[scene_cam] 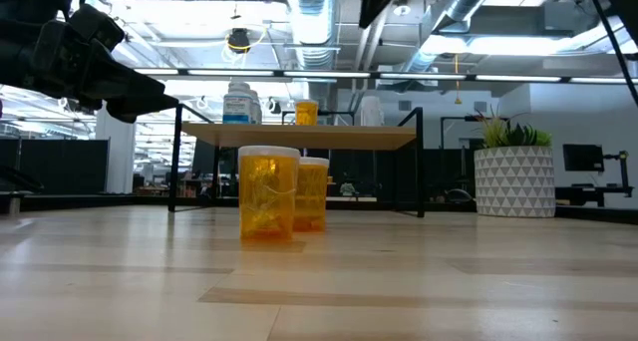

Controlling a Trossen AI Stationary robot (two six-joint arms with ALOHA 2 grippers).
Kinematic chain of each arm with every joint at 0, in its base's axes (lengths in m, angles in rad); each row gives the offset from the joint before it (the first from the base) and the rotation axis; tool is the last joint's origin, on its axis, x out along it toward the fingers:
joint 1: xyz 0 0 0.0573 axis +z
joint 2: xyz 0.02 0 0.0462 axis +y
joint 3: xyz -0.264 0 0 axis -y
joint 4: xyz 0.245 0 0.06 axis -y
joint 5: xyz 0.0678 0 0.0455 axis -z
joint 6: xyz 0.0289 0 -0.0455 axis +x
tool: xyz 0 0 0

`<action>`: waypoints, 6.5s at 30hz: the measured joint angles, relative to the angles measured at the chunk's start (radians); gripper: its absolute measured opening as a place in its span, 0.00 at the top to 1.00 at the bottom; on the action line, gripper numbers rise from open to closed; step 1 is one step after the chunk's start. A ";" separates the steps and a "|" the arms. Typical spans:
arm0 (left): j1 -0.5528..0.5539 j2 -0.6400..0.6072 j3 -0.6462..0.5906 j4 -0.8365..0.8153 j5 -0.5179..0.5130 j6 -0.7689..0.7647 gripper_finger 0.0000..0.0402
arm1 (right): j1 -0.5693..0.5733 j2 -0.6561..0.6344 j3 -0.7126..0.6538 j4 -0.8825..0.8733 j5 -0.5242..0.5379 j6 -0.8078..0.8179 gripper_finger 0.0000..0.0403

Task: Pick and place medicine bottles onto shelf by color
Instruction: Put the top orange pill bottle aligned with the other orange pill bottle on the shelf

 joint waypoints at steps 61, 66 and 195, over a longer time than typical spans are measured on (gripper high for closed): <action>0.000 0.000 0.000 -0.007 0.048 -0.052 0.37 | 0.152 -0.132 0.000 0.003 0.004 0.243 0.34; 0.000 0.000 0.000 -0.007 0.048 -0.031 0.37 | 0.160 -0.120 0.000 0.017 0.028 0.351 0.34; -0.001 -0.132 0.000 -0.012 0.080 0.063 0.37 | 0.313 -0.323 -1.241 1.397 0.291 0.456 0.34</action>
